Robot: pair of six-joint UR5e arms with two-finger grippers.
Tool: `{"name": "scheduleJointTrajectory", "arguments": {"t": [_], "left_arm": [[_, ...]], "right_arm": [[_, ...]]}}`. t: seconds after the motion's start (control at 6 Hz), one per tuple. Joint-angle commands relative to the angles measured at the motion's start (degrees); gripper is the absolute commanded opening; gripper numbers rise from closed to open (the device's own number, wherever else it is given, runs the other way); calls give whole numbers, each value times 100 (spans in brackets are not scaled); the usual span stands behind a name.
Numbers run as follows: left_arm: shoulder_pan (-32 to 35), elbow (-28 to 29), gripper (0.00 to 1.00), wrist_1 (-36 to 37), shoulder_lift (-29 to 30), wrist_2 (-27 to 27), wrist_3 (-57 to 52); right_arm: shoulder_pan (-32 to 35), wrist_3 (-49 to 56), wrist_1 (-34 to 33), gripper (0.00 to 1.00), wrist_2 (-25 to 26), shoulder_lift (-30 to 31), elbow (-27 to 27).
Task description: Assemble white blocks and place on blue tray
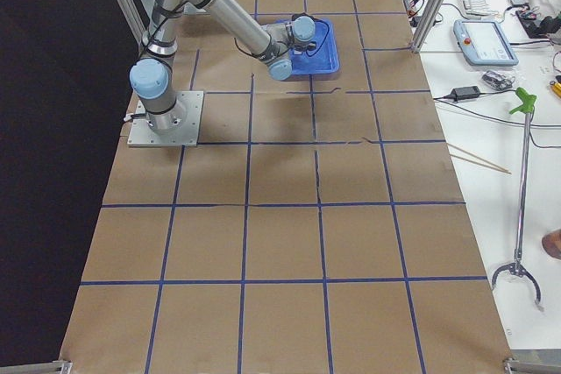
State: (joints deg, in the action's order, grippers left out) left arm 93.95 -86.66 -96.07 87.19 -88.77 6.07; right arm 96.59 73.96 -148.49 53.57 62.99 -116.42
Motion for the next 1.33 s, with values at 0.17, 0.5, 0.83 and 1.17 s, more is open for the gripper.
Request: {"name": "scheduleJointTrajectory", "arguments": {"t": [0.17, 0.5, 0.83, 1.17], "left_arm": [[0, 9, 99, 9, 0, 0, 0], [0, 9, 99, 9, 0, 0, 0], [0, 0, 99, 0, 0, 0, 0], [0, 0, 99, 0, 0, 0, 0]], "right_arm": [[-17, -356, 74, 100, 144, 125, 136], [-61, -627, 703, 100, 470, 466, 478], [-105, -715, 2954, 100, 1214, 1220, 1301], [-211, -3049, 4314, 100, 2390, 1591, 2076]]}}
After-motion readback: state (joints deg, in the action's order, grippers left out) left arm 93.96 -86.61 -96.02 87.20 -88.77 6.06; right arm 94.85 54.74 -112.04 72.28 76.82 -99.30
